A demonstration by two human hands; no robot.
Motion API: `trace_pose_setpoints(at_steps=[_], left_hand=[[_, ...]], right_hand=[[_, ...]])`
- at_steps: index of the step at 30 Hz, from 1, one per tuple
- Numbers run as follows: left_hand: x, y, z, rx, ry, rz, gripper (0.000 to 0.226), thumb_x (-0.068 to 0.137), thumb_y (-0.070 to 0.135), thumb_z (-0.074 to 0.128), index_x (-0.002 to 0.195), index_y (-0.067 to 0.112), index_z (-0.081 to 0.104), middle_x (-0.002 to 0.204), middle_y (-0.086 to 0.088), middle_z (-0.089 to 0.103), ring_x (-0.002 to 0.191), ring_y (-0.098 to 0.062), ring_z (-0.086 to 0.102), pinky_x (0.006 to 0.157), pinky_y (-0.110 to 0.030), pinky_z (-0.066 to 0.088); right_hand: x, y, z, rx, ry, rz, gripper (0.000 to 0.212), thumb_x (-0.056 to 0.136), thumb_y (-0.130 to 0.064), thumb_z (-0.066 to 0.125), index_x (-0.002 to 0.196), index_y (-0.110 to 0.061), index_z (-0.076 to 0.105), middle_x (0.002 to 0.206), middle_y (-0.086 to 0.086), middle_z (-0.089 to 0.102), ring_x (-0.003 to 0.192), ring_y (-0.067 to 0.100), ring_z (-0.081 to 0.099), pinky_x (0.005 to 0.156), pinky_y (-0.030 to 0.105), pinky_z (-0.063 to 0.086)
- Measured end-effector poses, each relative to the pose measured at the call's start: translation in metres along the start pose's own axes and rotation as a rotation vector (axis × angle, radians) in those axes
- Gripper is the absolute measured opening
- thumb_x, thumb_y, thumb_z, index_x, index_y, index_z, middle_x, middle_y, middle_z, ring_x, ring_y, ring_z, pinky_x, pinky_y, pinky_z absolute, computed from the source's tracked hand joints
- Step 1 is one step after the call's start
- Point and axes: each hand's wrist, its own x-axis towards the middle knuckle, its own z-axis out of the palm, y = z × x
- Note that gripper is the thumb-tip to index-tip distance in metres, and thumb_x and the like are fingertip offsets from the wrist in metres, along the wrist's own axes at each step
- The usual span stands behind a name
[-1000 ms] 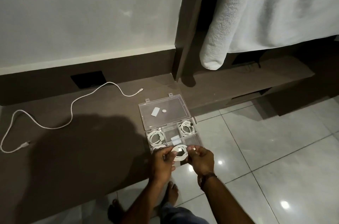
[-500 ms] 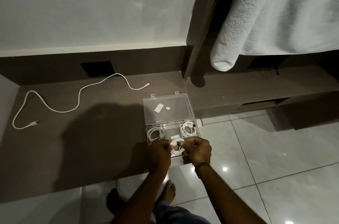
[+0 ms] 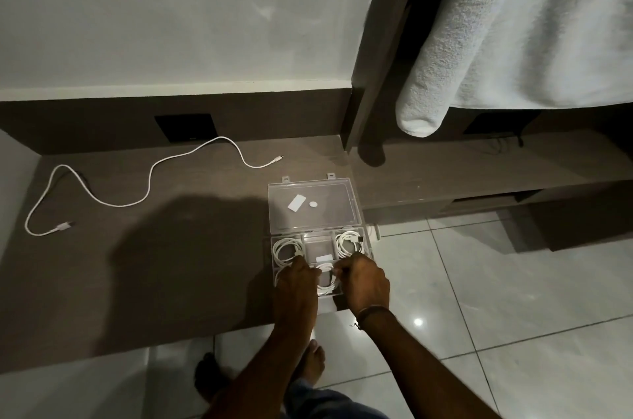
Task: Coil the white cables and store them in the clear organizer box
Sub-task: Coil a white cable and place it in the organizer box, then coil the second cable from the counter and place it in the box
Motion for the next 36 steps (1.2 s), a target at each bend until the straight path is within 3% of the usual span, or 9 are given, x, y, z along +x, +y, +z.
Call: trace_pose_setpoints(at_steps=[3, 8, 11, 15, 23, 27, 30, 33, 36], left_hand=[[-0.004, -0.002, 0.001, 0.038, -0.064, -0.022, 0.030, 0.097, 0.025, 0.052, 0.125, 0.023, 0.061, 0.136, -0.005, 0.055, 0.122, -0.021, 0.054, 0.098, -0.031, 0.049], [-0.001, 0.004, -0.002, 0.064, -0.110, -0.102, 0.045, 0.089, 0.038, 0.063, 0.130, 0.021, 0.057, 0.138, -0.008, 0.054, 0.127, -0.026, 0.051, 0.103, -0.038, 0.047], [0.002, 0.010, -0.004, 0.012, -0.073, -0.248, 0.045, 0.081, 0.029, 0.074, 0.124, 0.021, 0.061, 0.127, -0.006, 0.065, 0.117, -0.024, 0.060, 0.096, -0.040, 0.053], [0.010, 0.019, -0.014, -0.039, -0.051, -0.278, 0.036, 0.072, 0.019, 0.082, 0.107, 0.023, 0.072, 0.109, -0.003, 0.075, 0.099, -0.020, 0.069, 0.084, -0.037, 0.059], [-0.002, 0.014, -0.017, -0.192, 0.024, -0.211, 0.043, 0.075, 0.025, 0.081, 0.116, 0.020, 0.069, 0.120, -0.003, 0.069, 0.107, -0.017, 0.066, 0.087, -0.029, 0.057], [-0.009, 0.010, -0.028, -0.295, 0.022, -0.209, 0.038, 0.075, 0.024, 0.081, 0.111, 0.020, 0.070, 0.116, -0.004, 0.070, 0.104, -0.018, 0.067, 0.084, -0.031, 0.059], [-0.008, -0.010, -0.048, -0.331, 0.043, -0.188, 0.018, 0.075, 0.030, 0.077, 0.092, 0.029, 0.071, 0.094, 0.006, 0.073, 0.088, -0.011, 0.070, 0.076, -0.026, 0.058], [0.000, -0.053, -0.075, -0.292, 0.091, -0.240, 0.024, 0.076, 0.033, 0.069, 0.099, 0.026, 0.072, 0.097, 0.002, 0.073, 0.092, -0.015, 0.067, 0.085, -0.034, 0.055], [0.010, -0.115, -0.116, -0.356, 0.171, -0.403, 0.024, 0.081, 0.028, 0.067, 0.105, 0.025, 0.068, 0.104, -0.004, 0.070, 0.096, -0.021, 0.066, 0.088, -0.042, 0.055]], right_hand=[[0.003, -0.008, 0.000, -0.124, 0.023, -0.017, 0.018, 0.095, -0.025, 0.065, 0.107, -0.027, 0.078, 0.111, -0.002, 0.079, 0.104, 0.023, 0.073, 0.085, 0.031, 0.056], [0.012, -0.021, -0.001, -0.189, 0.034, 0.002, 0.016, 0.095, -0.025, 0.070, 0.110, -0.021, 0.076, 0.111, 0.003, 0.079, 0.103, 0.026, 0.075, 0.088, 0.035, 0.061], [0.012, -0.024, 0.000, -0.182, 0.023, 0.044, 0.017, 0.093, -0.025, 0.074, 0.108, -0.019, 0.075, 0.110, 0.005, 0.079, 0.102, 0.027, 0.075, 0.088, 0.037, 0.063], [0.008, -0.028, -0.003, -0.146, 0.034, 0.077, 0.018, 0.090, -0.023, 0.077, 0.108, -0.021, 0.077, 0.109, 0.006, 0.080, 0.101, 0.028, 0.076, 0.087, 0.037, 0.063], [-0.013, -0.021, -0.002, 0.058, 0.070, 0.107, 0.017, 0.090, -0.021, 0.074, 0.102, -0.029, 0.082, 0.100, -0.003, 0.082, 0.089, 0.018, 0.077, 0.076, 0.021, 0.054], [-0.023, -0.027, -0.001, 0.102, 0.094, 0.121, 0.017, 0.092, -0.016, 0.073, 0.100, -0.029, 0.081, 0.096, -0.005, 0.082, 0.072, 0.008, 0.072, 0.069, 0.019, 0.060], [-0.026, -0.045, -0.003, 0.068, 0.146, 0.017, 0.014, 0.086, -0.020, 0.077, 0.097, -0.029, 0.080, 0.097, -0.003, 0.081, 0.086, 0.018, 0.075, 0.073, 0.027, 0.057], [-0.021, -0.086, 0.002, 0.015, 0.112, -0.114, 0.015, 0.086, -0.027, 0.076, 0.101, -0.029, 0.077, 0.104, -0.004, 0.079, 0.102, 0.023, 0.072, 0.083, 0.034, 0.057], [-0.015, -0.149, 0.020, 0.018, 0.067, -0.299, 0.015, 0.085, -0.034, 0.070, 0.096, -0.030, 0.079, 0.100, -0.001, 0.079, 0.094, 0.026, 0.073, 0.079, 0.037, 0.061]])
